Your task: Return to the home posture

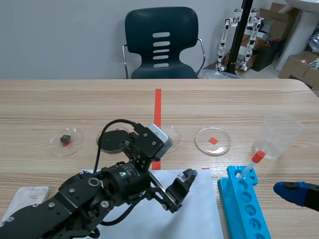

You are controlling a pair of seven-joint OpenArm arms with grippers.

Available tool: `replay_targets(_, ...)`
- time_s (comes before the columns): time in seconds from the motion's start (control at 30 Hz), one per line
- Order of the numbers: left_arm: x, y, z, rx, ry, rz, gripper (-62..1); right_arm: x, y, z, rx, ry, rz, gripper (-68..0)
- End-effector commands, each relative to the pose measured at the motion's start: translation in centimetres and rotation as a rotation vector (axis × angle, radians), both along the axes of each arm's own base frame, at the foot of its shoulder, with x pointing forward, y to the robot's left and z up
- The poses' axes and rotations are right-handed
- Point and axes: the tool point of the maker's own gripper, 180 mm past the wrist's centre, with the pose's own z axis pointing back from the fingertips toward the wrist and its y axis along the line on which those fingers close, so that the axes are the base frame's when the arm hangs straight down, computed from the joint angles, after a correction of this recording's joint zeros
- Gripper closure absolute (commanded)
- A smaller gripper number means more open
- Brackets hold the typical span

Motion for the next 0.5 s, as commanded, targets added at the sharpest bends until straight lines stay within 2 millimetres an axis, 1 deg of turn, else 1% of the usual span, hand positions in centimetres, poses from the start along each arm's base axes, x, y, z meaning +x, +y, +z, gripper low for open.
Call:
replay_targets(0.0,0.0,0.9,1.7,-0.022,-0.045,-0.001,-61.5,0.4,0.3,1.1,0.025,-0.033,0.000,-67.9)
replay_targets(0.07,-0.5,2.2,2.8,-0.024,-0.068,-0.005,-61.6,0.4,0.3,1.1,0.025,-0.033,0.000,-67.9)
replay_targets(0.17,-1.8,4.3,4.6,-0.032,-0.091,-0.017,-61.5,0.4,0.3,1.1,0.025,-0.033,0.000,-67.9)
replay_targets(0.33,-4.3,7.7,6.8,-0.023,-0.096,-0.026,-61.5,0.4,0.3,1.1,0.025,-0.033,0.000,-67.9)
replay_targets(0.47,-6.0,10.7,8.5,-0.029,-0.128,0.023,-61.5,0.4,0.3,1.1,0.025,-0.033,0.000,-67.9)
